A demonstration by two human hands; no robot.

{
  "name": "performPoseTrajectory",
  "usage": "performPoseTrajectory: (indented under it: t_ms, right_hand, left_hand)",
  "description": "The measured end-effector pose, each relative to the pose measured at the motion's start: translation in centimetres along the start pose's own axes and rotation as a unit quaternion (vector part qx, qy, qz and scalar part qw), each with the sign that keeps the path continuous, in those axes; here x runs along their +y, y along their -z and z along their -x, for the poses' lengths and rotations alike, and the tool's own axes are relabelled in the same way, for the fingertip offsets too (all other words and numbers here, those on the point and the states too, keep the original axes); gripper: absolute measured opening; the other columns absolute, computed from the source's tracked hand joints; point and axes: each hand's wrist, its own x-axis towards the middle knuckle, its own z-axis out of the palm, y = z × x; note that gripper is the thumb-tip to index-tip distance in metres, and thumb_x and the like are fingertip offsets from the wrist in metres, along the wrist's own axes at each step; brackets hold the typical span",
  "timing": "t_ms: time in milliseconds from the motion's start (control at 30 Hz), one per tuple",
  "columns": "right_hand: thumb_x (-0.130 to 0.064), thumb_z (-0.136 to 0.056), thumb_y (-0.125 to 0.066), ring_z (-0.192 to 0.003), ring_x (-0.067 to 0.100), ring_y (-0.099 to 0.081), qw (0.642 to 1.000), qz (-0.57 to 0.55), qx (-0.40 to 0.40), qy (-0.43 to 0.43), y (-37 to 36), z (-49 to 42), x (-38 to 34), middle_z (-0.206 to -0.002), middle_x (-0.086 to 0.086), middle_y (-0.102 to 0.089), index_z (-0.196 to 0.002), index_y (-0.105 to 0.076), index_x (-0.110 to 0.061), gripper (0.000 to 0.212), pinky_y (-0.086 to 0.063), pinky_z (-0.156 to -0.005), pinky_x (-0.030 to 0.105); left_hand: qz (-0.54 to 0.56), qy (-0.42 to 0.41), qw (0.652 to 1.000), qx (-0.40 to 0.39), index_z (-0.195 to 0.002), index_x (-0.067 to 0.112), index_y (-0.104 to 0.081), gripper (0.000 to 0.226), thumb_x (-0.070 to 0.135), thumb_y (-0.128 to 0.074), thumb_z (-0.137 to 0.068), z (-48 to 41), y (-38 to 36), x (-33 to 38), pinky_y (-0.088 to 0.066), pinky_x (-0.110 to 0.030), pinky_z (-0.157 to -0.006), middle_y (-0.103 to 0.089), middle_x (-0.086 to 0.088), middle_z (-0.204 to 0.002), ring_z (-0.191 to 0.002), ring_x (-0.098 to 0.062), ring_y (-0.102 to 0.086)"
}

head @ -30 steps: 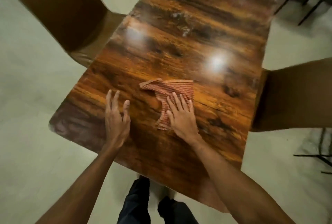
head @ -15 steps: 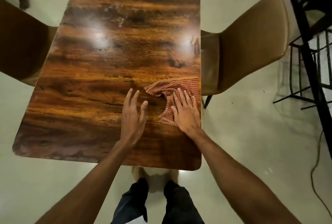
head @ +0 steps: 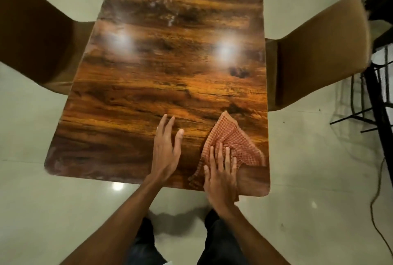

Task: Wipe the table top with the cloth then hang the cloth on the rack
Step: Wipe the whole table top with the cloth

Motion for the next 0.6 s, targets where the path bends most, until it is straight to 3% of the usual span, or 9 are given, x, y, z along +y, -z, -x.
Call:
performPoseTrajectory:
  t_ms: [100,167,233,267,333,400,467,600]
  right_hand:
    - [-0.045,-0.109,-0.022,-0.162,0.029,-0.009,0.996,0.045,-0.036,0.069,-2.0,-1.8,-4.8,-0.174,0.003,-0.01,-0.167,-0.018,-0.026,0.061,-0.012,-0.13,0.056]
    - [-0.046,-0.109,-0.018,-0.162,0.031,0.002,0.997,0.07,-0.027,-0.007,-2.3,-4.4,-6.4,-0.175,0.007,-0.001,-0.168,-0.007,-0.027,0.063,-0.004,-0.129,0.058]
    - [-0.044,-0.109,-0.022,-0.161,0.036,0.001,0.997,0.055,-0.013,-0.058,-2.9,-6.8,-11.0,-0.175,0.011,-0.003,-0.168,-0.011,-0.022,0.064,-0.003,-0.128,0.061]
    - [-0.043,-0.109,-0.023,-0.161,0.037,-0.001,0.998,0.047,-0.016,-0.043,-3.5,-7.7,-14.8,-0.175,0.011,-0.005,-0.167,-0.014,-0.021,0.063,-0.004,-0.128,0.061]
    - [-0.043,-0.109,-0.023,-0.161,0.035,-0.006,0.996,0.061,-0.029,0.066,-5.4,-7.9,-22.3,-0.175,0.009,-0.009,-0.167,-0.017,-0.022,0.062,-0.009,-0.128,0.06]
    - [-0.043,-0.11,-0.023,-0.161,0.033,-0.008,0.975,0.062,-0.062,0.204,-8.0,-7.4,-29.6,-0.175,0.006,-0.012,-0.166,-0.018,-0.024,0.06,-0.013,-0.127,0.059]
    - [-0.041,-0.111,-0.027,-0.162,0.03,-0.005,0.952,0.05,-0.085,0.288,-9.5,-8.6,-34.9,-0.176,0.003,-0.009,-0.167,-0.017,-0.024,0.059,-0.01,-0.127,0.059]
    - [-0.038,-0.111,-0.027,-0.162,0.029,0.002,0.972,0.05,-0.083,0.214,-11.0,-11.2,-41.4,-0.176,0.003,0.0,-0.167,-0.015,-0.023,0.059,-0.005,-0.128,0.058]
  left_hand:
    - [0.02,0.0,1.0,0.01,-0.157,0.021,-0.034,0.058,0.048,-0.039,-0.105,-0.4,4.9,-4.7,-0.026,-0.052,-0.123,-0.017,0.003,-0.169,-0.154,-0.017,-0.019]
    - [0.029,-0.008,0.999,0.014,-0.157,0.022,-0.033,0.057,0.046,-0.04,-0.106,-0.9,8.1,-7.4,-0.024,-0.05,-0.124,-0.016,0.004,-0.169,-0.154,-0.015,-0.018]
    - [0.031,-0.004,0.999,0.031,-0.157,0.022,-0.034,0.058,0.048,-0.04,-0.105,-1.1,12.2,-11.0,-0.023,-0.048,-0.125,-0.018,0.004,-0.168,-0.154,-0.014,-0.018]
    - [0.03,0.001,0.999,0.04,-0.157,0.022,-0.034,0.059,0.049,-0.039,-0.104,-1.3,14.5,-13.0,-0.023,-0.048,-0.125,-0.019,0.004,-0.168,-0.154,-0.014,-0.019]
    - [0.035,0.026,0.997,0.058,-0.157,0.025,-0.034,0.061,0.053,-0.037,-0.102,-1.4,18.0,-15.8,-0.023,-0.049,-0.125,-0.021,0.006,-0.168,-0.153,-0.014,-0.02]
    - [0.037,0.057,0.994,0.082,-0.157,0.026,-0.034,0.06,0.053,-0.036,-0.103,-1.5,21.3,-18.8,-0.026,-0.052,-0.123,-0.024,0.004,-0.167,-0.153,-0.017,-0.023]
    - [0.046,0.072,0.991,0.106,-0.158,0.023,-0.031,0.061,0.051,-0.037,-0.104,-1.4,24.2,-21.6,-0.028,-0.051,-0.122,-0.025,0.001,-0.167,-0.153,-0.018,-0.025]
    - [0.046,0.102,0.979,0.169,-0.159,0.018,-0.027,0.065,0.051,-0.038,-0.104,-1.4,28.1,-25.5,-0.026,-0.04,-0.122,-0.026,-0.003,-0.166,-0.153,-0.017,-0.023]
